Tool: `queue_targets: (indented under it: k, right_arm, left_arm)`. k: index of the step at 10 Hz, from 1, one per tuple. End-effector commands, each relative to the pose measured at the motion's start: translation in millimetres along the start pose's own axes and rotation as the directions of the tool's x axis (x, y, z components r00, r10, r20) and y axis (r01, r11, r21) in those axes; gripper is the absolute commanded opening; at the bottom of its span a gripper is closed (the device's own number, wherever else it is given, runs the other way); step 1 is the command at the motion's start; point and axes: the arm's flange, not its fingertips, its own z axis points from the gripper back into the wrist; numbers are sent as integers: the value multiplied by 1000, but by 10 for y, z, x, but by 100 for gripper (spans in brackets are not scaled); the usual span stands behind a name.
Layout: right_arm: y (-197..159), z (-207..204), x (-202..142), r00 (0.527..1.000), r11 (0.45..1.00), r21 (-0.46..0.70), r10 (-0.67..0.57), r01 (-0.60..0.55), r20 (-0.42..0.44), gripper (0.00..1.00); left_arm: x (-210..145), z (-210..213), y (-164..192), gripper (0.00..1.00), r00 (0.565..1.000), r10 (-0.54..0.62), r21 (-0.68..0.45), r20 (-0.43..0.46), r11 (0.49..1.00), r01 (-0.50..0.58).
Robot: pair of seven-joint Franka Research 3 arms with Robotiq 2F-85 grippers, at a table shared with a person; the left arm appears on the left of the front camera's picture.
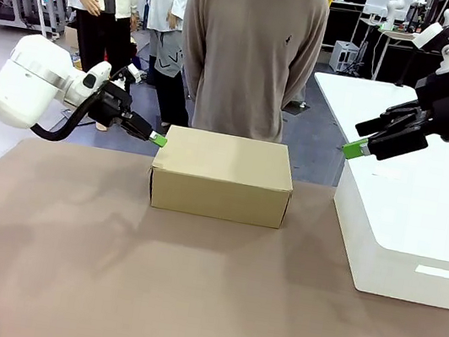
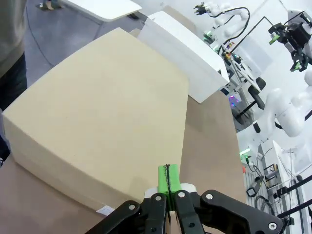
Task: Pack the shoes into the box.
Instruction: Press down on the lid of the Shoes Box.
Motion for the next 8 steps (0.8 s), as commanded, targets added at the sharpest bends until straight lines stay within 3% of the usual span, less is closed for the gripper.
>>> queue_targets:
  k: [1,4,7,8]
  right_arm:
    - [-34,-24,-8,999,1000,20,17,-18,30,100]
    - [-34,-24,-8,999,1000,20,17,-18,30,100]
    - [-34,-24,-8,999,1000,20,17,-18,30,100]
    - [-34,-24,-8,999,1000,20,17,-18,30,100]
  left_arm:
    - [2,10,-31,0,1000,12,6,1,1000,-12]
    - [107,109,-133,0,999,-41,35,-33,999,42]
    - [350,455,-533,0,960,-166,262,-227,939,224]
    - [377,516,-679,19,943,-187,311,-275,911,271]
